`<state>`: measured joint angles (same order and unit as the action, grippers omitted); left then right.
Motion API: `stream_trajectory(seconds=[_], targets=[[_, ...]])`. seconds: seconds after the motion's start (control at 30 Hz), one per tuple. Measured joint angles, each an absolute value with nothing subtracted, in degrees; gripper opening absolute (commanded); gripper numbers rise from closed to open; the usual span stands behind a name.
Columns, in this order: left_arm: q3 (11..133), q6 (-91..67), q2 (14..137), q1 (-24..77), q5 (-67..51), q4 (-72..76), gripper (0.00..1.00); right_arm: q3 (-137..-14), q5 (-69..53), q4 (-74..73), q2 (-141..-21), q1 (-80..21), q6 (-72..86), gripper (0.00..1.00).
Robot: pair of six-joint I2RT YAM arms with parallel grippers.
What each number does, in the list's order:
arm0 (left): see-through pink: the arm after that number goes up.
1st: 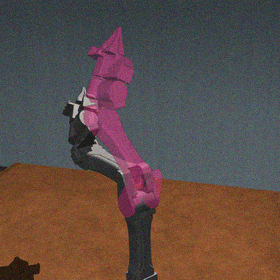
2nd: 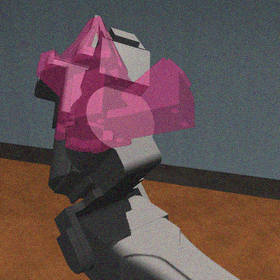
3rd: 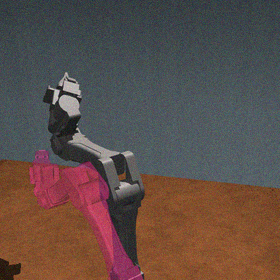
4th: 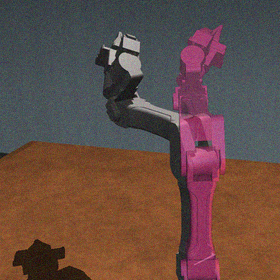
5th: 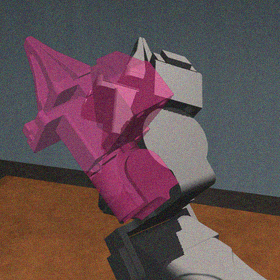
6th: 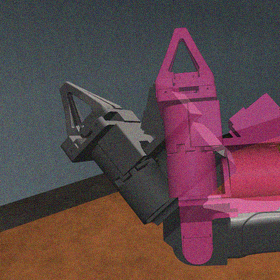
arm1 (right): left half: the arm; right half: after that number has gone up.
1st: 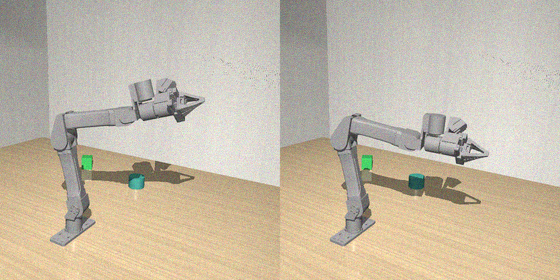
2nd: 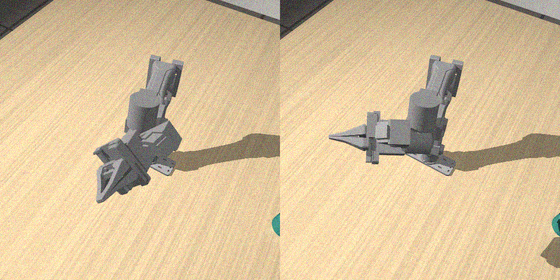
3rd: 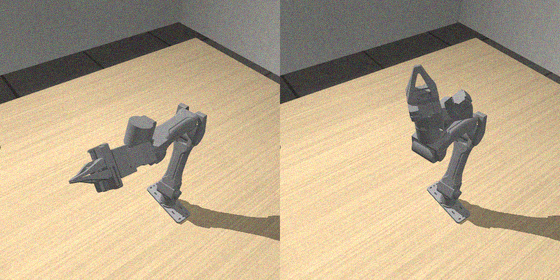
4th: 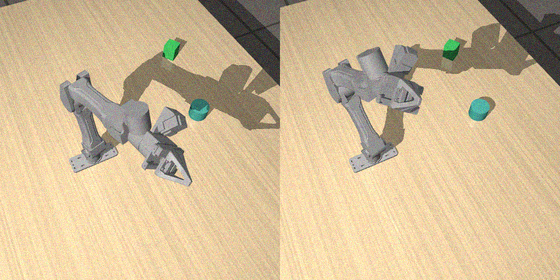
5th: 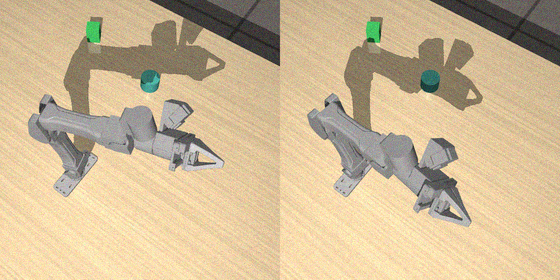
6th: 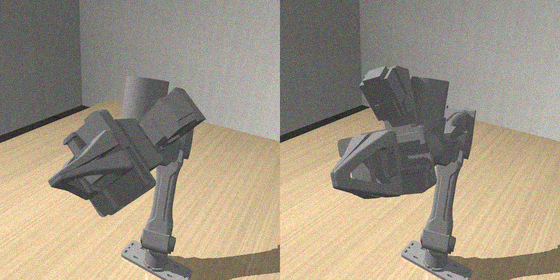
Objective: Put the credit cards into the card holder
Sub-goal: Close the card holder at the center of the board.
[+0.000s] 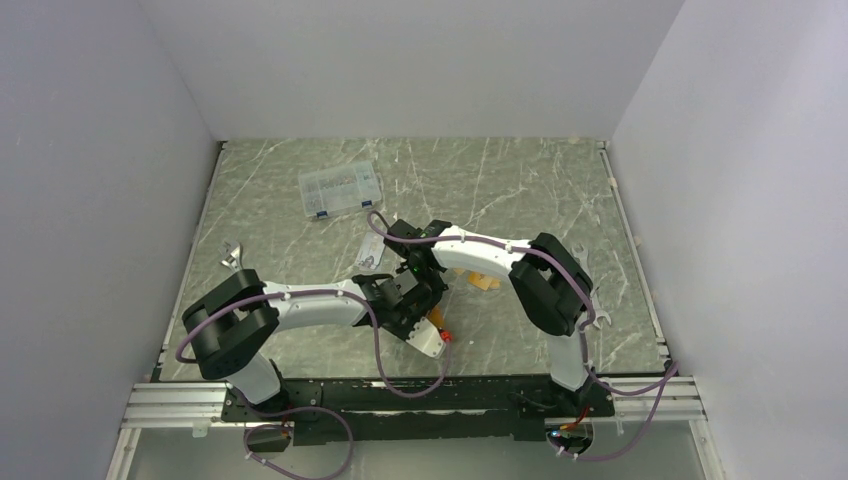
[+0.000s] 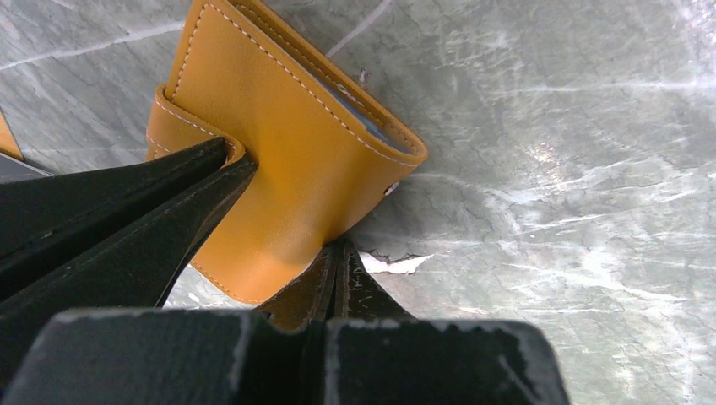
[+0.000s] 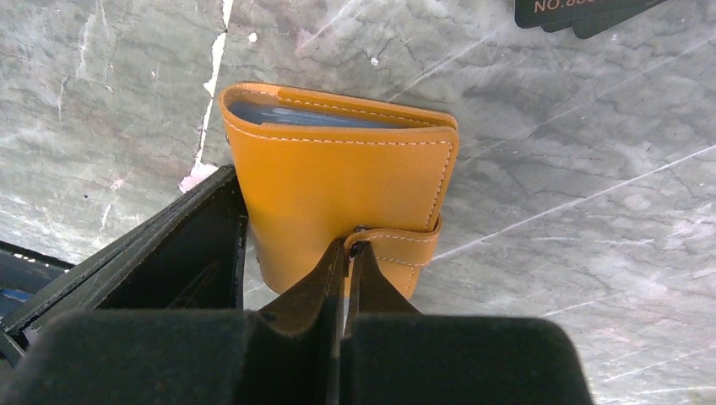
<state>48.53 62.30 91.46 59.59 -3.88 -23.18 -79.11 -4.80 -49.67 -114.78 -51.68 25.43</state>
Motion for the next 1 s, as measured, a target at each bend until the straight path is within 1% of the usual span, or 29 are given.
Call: stream_trajectory(seconds=[0.17, 0.2, 0.27, 0.3, 0.33, 0.4, 0.43, 0.47, 0.57, 0.6, 0.63, 0.7, 0.87, 0.93, 1.0], targets=[[48.53, 62.24, 91.46, 60.01, -3.27, -23.31, 0.00, -79.09, -5.17, -49.52, -115.07, -51.68, 26.30, 0.00], [48.53, 62.11, 91.42, 60.10, -3.20, -23.42, 0.03, -79.07, -5.26, -49.47, -115.09, -51.68, 26.61, 0.00], [48.53, 61.76, 91.22, 60.29, -3.36, -23.75, 0.16, -78.74, -5.67, -48.99, -115.11, -51.68, 27.31, 0.00], [48.53, 61.63, 90.96, 60.45, -3.64, -24.03, 0.25, -78.54, -5.98, -48.71, -115.11, -51.66, 27.70, 0.00], [48.53, 61.32, 90.63, 60.62, -4.27, -24.49, 0.41, -78.41, -6.35, -48.42, -115.11, -51.62, 28.12, 0.00], [48.51, 60.38, 89.41, 61.04, -5.21, -26.02, 0.68, -78.15, -6.92, -48.10, -115.09, -51.42, 28.84, 0.00], [48.51, 59.31, 88.38, 61.14, -6.00, -27.68, 0.76, -78.00, -7.18, -47.94, -115.07, -51.27, 29.19, 0.00], [48.51, 59.05, 87.29, 61.08, -6.68, -28.73, 0.79, -77.71, -7.60, -47.62, -115.00, -51.00, 29.65, 0.00], [49.28, 57.65, 82.94, 59.90, -10.00, -30.79, 0.91, -76.51, -9.41, -46.24, -114.43, -50.19, 31.18, 0.00], [50.13, 57.23, 81.38, 58.92, -12.78, -32.45, 0.94, -76.07, -9.91, -45.67, -114.13, -50.00, 31.97, 0.00], [50.76, 56.84, 80.18, 58.22, -14.22, -33.87, 0.99, -75.61, -10.31, -45.21, -113.89, -49.80, 32.36, 0.02], [51.94, 55.99, 77.12, 55.46, -16.25, -36.38, 0.99, -74.08, -10.52, -43.59, -112.77, -49.56, 33.28, 0.13], [56.42, 54.39, 67.55, 42.35, -21.12, -41.89, 0.99, -69.80, -9.63, -38.83, -109.14, -49.87, 36.14, 0.31], [57.49, 53.93, 63.42, 37.10, -22.92, -44.31, 0.99, -68.58, -8.60, -37.15, -107.79, -50.57, 37.21, 0.40], [57.87, 53.12, 59.18, 31.79, -24.05, -46.35, 0.99, -67.68, -7.35, -35.83, -106.59, -51.40, 38.19, 0.44]])
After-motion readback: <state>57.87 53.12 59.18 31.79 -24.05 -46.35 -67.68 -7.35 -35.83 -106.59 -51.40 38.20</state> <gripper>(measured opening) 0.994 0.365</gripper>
